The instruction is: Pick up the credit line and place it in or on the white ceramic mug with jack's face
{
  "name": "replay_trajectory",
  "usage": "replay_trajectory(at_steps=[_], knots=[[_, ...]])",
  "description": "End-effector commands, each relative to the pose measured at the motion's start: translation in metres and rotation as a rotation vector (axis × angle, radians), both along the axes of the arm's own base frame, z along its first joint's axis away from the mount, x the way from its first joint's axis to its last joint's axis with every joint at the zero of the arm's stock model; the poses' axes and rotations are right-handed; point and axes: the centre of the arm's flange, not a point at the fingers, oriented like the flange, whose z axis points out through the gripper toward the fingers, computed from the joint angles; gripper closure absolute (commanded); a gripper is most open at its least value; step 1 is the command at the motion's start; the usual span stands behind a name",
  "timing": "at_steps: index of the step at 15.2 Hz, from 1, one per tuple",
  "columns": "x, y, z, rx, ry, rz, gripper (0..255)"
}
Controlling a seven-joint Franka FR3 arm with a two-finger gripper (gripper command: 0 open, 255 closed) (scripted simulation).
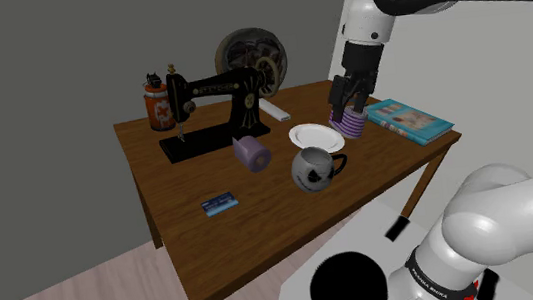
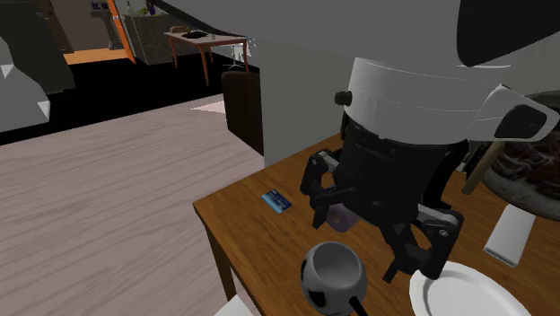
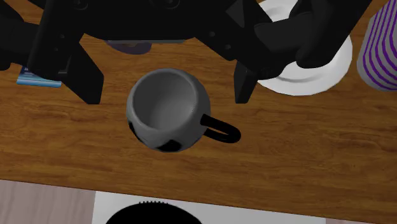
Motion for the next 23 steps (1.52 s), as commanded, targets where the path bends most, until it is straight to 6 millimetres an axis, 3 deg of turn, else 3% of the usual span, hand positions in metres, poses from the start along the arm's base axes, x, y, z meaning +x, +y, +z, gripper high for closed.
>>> replay_trajectory(at_steps=[1, 6, 12, 23], knots=[[0.0, 0.0, 0.0, 0.0, 0.0, 0.0, 0], [0.029, 0.012, -0.046, 0.077, -0.091, 0.241, 0], [0.065, 0.039, -0.096, 0.168, -0.201, 0.53, 0], [0.113, 0.125, -0.17, 0.337, -0.403, 1.059, 0]])
